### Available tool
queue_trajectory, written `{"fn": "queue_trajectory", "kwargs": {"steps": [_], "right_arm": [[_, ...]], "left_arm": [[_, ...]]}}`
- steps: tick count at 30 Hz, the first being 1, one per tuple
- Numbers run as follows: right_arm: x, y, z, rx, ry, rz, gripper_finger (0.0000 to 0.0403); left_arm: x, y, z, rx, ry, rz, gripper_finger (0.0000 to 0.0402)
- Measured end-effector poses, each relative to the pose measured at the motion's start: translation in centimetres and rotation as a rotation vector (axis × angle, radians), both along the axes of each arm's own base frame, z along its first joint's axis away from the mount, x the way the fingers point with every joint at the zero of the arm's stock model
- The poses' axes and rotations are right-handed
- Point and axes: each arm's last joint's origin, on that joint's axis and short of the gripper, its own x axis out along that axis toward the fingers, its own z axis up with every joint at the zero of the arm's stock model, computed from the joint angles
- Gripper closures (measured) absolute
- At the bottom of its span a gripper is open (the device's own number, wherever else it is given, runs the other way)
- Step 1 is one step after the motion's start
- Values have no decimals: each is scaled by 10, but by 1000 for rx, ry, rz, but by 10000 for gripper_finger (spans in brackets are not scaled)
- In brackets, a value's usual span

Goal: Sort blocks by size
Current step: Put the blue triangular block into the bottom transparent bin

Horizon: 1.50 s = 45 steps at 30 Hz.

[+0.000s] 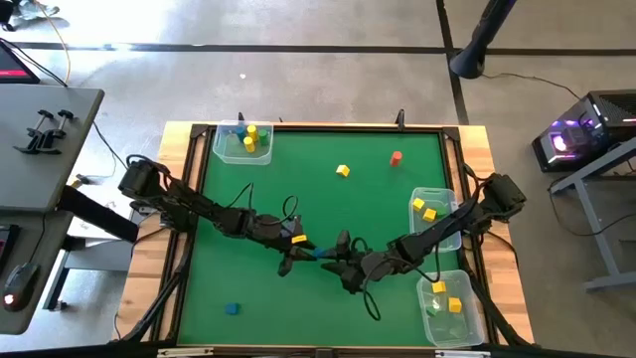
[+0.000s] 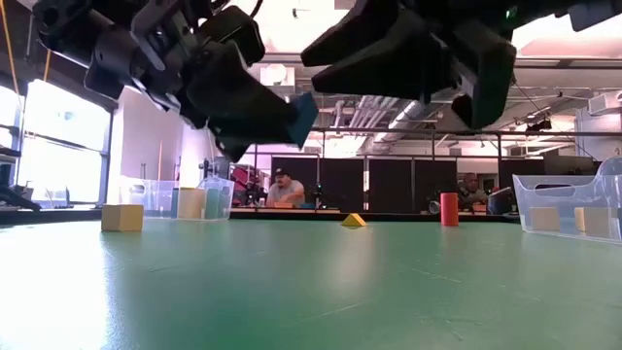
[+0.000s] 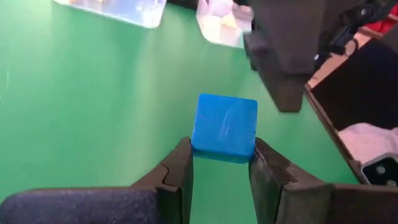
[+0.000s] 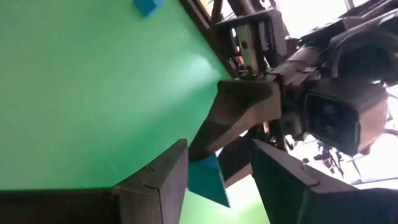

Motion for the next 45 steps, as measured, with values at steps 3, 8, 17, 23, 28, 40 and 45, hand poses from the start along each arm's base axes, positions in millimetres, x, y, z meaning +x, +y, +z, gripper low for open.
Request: {"fn": "queue_trajectory", "kwargs": {"steps": [3, 8, 17, 23, 28, 40, 45], "right_arm": [[0, 0, -1, 6, 10, -5, 234], [1, -5, -3, 5, 33, -16, 234], [12, -31, -6, 122, 84, 42, 243], [12, -32, -7, 132, 90, 68, 294], [12, -32, -8, 146, 96, 54, 345], [6, -21, -10, 193, 93, -24, 402], [5, -20, -12, 214, 114, -34, 401]], "left_arm": [[1, 1, 1, -3, -13, 3, 314], [1, 0, 2, -8, -23, -4, 314], [2, -1, 6, -26, -60, -27, 314], [2, -1, 6, -25, -63, -24, 314], [1, -1, 5, -18, -56, -19, 309], [5, 6, 10, -28, -90, 31, 225], [5, 8, 8, -14, -83, 53, 222]]}}
